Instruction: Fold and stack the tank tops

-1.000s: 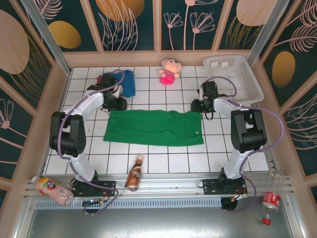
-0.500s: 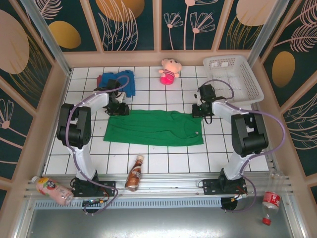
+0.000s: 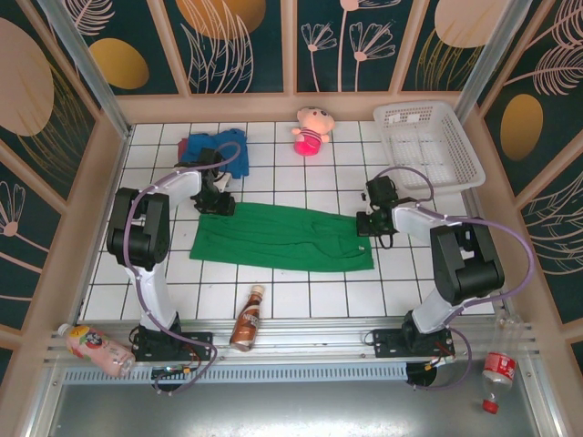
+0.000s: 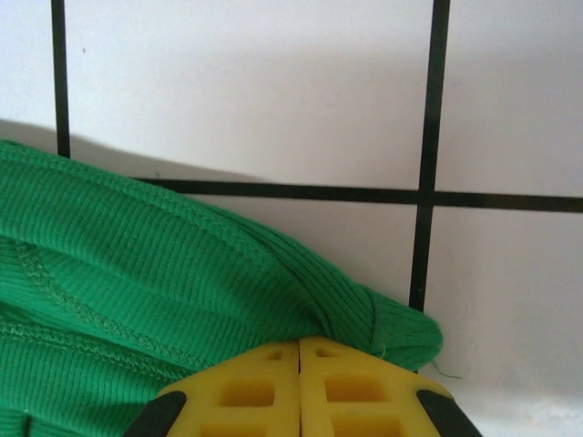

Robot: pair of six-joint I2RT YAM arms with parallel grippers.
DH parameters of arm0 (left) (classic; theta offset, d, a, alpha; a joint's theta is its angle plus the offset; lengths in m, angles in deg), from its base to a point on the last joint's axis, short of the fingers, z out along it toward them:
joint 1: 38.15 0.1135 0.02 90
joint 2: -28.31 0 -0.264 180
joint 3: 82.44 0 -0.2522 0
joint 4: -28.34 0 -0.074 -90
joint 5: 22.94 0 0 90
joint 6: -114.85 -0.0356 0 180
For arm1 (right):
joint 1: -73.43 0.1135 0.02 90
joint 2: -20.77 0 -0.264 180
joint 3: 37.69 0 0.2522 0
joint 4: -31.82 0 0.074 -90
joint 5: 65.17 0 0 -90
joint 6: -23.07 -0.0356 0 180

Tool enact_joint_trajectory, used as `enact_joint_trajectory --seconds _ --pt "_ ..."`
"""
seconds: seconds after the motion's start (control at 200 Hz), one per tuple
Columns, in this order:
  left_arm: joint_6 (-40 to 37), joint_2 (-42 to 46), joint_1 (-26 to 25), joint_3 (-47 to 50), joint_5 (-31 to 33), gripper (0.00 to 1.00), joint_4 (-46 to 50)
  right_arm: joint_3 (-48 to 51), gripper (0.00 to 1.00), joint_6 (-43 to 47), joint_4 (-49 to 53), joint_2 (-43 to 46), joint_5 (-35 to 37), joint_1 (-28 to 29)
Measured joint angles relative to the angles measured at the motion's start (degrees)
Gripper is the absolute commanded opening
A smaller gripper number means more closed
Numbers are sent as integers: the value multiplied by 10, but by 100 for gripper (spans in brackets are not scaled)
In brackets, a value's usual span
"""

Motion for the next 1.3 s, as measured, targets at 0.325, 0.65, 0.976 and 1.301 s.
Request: enact_joint_trajectory --seconds 0.325,0.65,0.976,1.301 --pt "21 63 1 89 -44 43 -10 -84 9 19 -30 -85 44 -2" --pt "88 141 -3 187 -131 44 -23 -249 26 83 -48 -212 62 -17" --pt "72 145 -12 69 -126 44 38 -166 43 15 -36 -75 1 -2" --pt "38 57 -12 93 -106 43 21 17 42 -184 -54 23 -73 97"
